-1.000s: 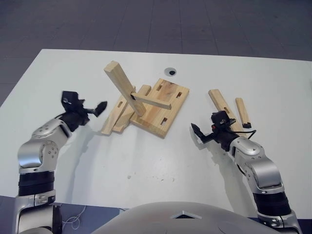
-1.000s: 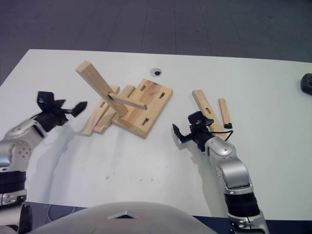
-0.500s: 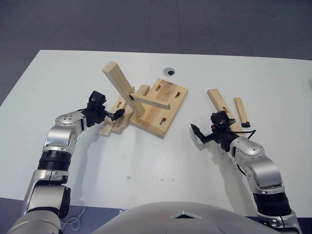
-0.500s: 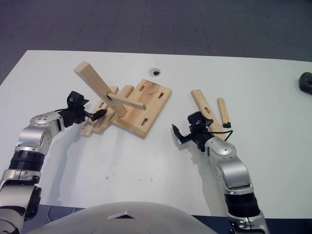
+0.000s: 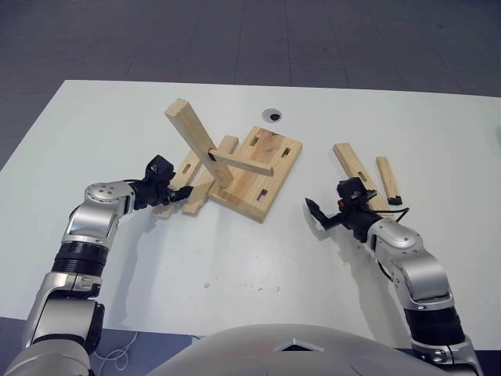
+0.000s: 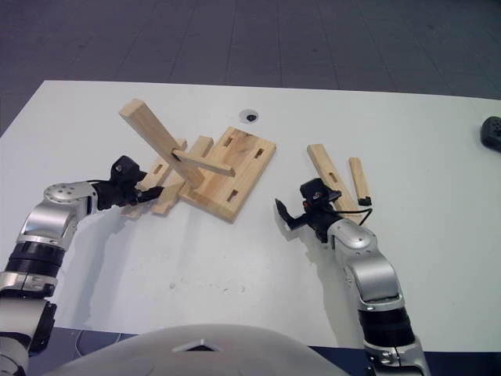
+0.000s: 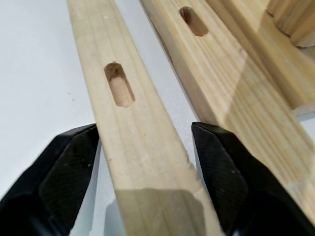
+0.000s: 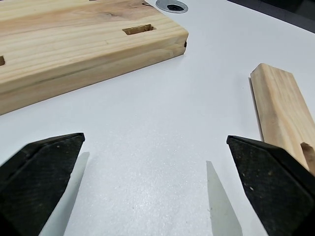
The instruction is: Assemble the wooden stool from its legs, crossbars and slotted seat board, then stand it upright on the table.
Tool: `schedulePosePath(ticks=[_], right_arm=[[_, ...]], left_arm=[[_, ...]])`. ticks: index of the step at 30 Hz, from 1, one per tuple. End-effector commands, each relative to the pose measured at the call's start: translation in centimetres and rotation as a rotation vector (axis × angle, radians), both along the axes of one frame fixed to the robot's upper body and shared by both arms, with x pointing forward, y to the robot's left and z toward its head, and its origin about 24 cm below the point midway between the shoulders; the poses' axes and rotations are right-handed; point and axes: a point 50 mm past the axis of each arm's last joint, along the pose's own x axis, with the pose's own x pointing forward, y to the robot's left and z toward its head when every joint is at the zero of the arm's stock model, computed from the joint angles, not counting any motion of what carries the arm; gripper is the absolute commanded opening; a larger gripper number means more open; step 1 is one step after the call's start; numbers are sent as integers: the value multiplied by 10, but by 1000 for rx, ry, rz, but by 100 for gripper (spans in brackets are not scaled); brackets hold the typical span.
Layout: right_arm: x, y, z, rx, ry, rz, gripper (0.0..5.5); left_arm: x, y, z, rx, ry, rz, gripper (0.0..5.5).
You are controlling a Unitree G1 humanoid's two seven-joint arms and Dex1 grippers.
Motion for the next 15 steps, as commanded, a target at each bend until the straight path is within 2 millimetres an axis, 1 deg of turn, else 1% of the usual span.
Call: schedulePosePath(ticks=[1, 3, 5, 8, 10, 12, 14, 15], right_arm=[[1, 2, 0, 1, -9, -5, 540], [1, 3, 0, 4, -9, -9, 540], [2, 4, 1, 8, -14, -15, 540], [9, 1, 6, 28, -49, -41, 540], [21, -6, 21, 80, -128, -89, 540], [40, -14, 53, 234, -252, -157, 540], [53, -14, 91, 445, -355, -149, 540], [57, -9, 115, 599, -392, -89, 540]], left_arm=[[-23, 16, -28, 77, 164, 30, 263], [-24, 13, -27, 63, 154, 28, 229], [-20, 10, -20, 47, 98, 36, 210], [0, 10, 2, 29, -86, 161, 210], [21, 14, 32, 20, -310, 314, 209], [38, 7, 80, -58, -577, 417, 209], [44, -7, 127, -134, -786, 395, 209], [43, -19, 153, -157, -891, 326, 209]])
